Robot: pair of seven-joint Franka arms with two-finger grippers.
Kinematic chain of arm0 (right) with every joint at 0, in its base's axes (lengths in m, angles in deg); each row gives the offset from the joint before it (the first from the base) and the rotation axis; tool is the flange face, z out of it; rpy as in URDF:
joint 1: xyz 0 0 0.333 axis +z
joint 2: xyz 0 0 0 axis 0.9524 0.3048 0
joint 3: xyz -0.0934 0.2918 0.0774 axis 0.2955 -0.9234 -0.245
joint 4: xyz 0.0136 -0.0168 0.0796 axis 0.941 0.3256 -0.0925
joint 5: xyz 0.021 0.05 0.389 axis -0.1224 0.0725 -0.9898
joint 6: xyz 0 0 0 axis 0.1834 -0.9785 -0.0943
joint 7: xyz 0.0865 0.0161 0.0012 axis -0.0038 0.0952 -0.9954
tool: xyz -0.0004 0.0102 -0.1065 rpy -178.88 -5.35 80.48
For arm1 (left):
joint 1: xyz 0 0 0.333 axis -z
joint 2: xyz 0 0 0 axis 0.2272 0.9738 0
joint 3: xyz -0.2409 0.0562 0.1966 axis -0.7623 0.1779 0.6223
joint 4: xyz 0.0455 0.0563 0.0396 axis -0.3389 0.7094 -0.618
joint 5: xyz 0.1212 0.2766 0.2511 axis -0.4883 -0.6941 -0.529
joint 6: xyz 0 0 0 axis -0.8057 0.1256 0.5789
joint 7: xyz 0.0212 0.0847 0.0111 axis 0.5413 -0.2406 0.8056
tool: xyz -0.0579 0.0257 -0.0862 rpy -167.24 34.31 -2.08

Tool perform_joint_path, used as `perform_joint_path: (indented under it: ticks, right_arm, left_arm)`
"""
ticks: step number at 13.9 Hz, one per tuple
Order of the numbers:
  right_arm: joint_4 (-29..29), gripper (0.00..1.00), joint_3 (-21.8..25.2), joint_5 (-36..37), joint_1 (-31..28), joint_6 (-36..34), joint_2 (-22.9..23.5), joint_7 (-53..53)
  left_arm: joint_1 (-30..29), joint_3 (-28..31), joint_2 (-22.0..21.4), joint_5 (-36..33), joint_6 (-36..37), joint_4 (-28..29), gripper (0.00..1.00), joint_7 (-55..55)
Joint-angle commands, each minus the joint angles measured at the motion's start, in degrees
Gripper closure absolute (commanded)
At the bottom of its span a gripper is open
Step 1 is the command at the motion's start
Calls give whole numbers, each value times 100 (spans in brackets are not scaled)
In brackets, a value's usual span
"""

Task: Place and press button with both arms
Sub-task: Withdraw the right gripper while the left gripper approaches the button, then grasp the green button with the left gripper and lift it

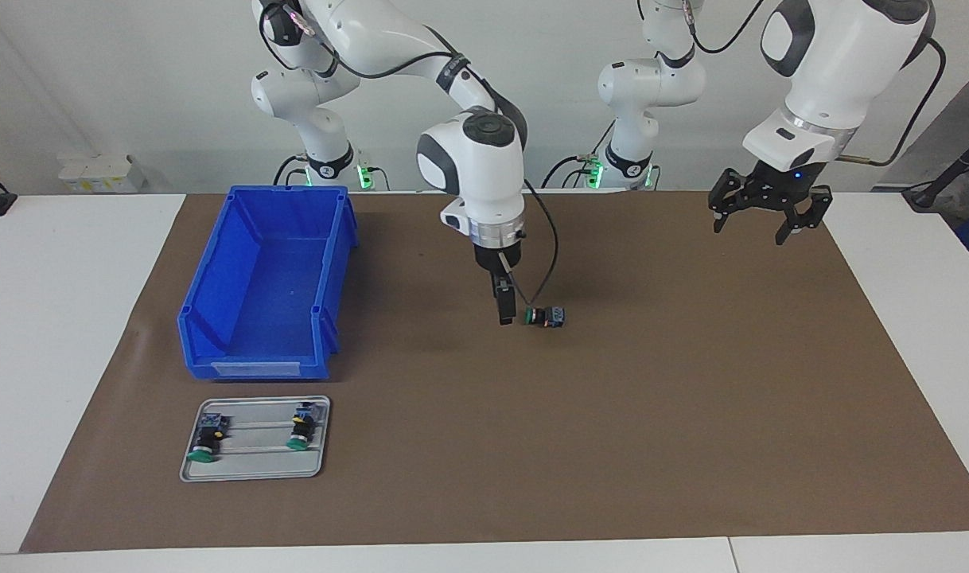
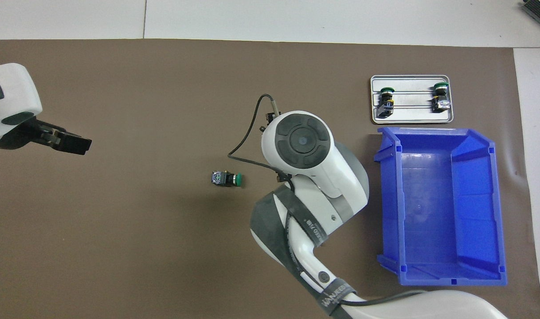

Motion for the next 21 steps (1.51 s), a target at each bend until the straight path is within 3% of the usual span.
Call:
perform_joint_path:
  ticks: [1,3,6,10,15,19,21]
  right_arm:
    - [436,2,-90,-105,-527,-306,-627,-1164]
    - [576,2,-90,-306,-966,-535,-996,-2051]
    - [744,2,-82,-387,-1530,-1219,-1410,-3965]
    - [726,1,-73,-413,-2215,-1730,-1770,-6349]
    - [630,0,-11,-396,-2734,-2232,-2000,-9222]
    - [296,0,-2,-290,-3060,-2557,-1947,-10850]
    - [252,0,-2,-281,-3148,-2653,-1965,-11143]
  left_arm:
    - [481,69,-100,108,-392,421,0,-700]
    - [868,78,14,143,-690,622,0,-1551]
    - [1228,78,-153,143,-1323,1431,0,-2941]
    - [1335,86,-91,143,-1280,1528,0,-4119]
    - [1590,69,295,143,-1754,1758,1,-4263]
    - [1862,69,383,310,-2614,2152,1,-4183]
    - [2037,69,558,319,-2861,2215,1,-4026]
